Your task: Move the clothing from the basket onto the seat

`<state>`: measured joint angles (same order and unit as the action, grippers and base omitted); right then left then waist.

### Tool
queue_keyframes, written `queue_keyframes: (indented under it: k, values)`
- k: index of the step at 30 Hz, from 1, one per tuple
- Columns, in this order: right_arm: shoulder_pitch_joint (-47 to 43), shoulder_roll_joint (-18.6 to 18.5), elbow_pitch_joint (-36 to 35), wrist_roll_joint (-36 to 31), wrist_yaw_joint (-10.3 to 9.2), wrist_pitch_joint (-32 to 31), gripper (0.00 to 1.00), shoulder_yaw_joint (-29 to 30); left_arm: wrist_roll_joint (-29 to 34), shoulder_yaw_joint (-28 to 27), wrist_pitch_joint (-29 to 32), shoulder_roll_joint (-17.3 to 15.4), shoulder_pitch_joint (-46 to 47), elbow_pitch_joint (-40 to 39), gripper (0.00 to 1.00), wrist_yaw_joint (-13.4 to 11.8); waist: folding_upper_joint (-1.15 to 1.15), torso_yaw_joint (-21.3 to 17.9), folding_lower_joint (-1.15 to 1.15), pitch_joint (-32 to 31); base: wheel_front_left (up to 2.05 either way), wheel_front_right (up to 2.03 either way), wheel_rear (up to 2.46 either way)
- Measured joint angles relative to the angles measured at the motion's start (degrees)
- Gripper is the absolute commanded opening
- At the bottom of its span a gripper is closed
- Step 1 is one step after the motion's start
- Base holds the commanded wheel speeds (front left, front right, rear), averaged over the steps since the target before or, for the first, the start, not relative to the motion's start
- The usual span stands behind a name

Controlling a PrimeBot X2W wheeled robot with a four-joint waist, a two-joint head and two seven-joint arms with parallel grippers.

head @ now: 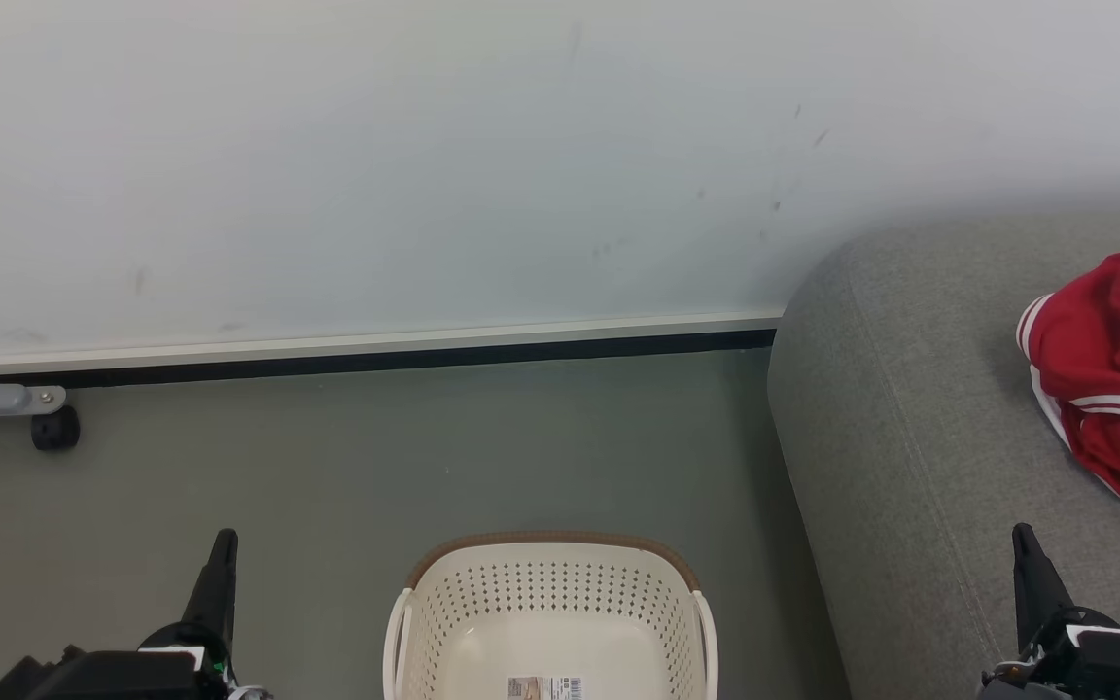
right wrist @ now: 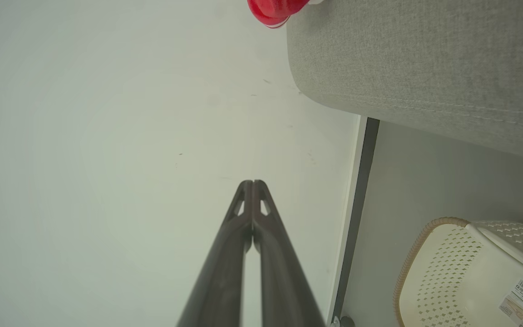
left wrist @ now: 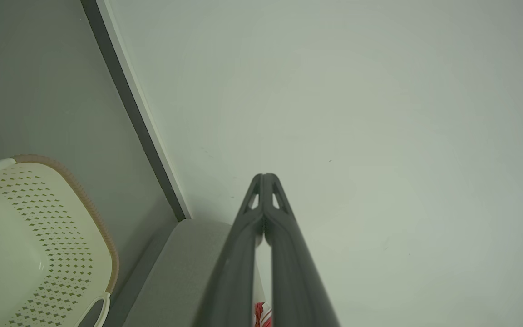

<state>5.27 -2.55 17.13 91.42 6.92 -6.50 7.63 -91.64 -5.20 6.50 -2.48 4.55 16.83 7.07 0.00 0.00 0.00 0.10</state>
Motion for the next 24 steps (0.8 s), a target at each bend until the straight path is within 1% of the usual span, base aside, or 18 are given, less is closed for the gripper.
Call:
queue_keyframes:
  k: [24]
  values:
    - [0.0, 0.0, 0.0, 0.01, 0.0, 0.0, 0.0, 0.0, -0.01, 0.01, 0.0, 0.0, 0.0, 0.03, 0.0, 0.0, 0.0, 0.0, 0.0, 0.0, 0.0, 0.0, 0.0]
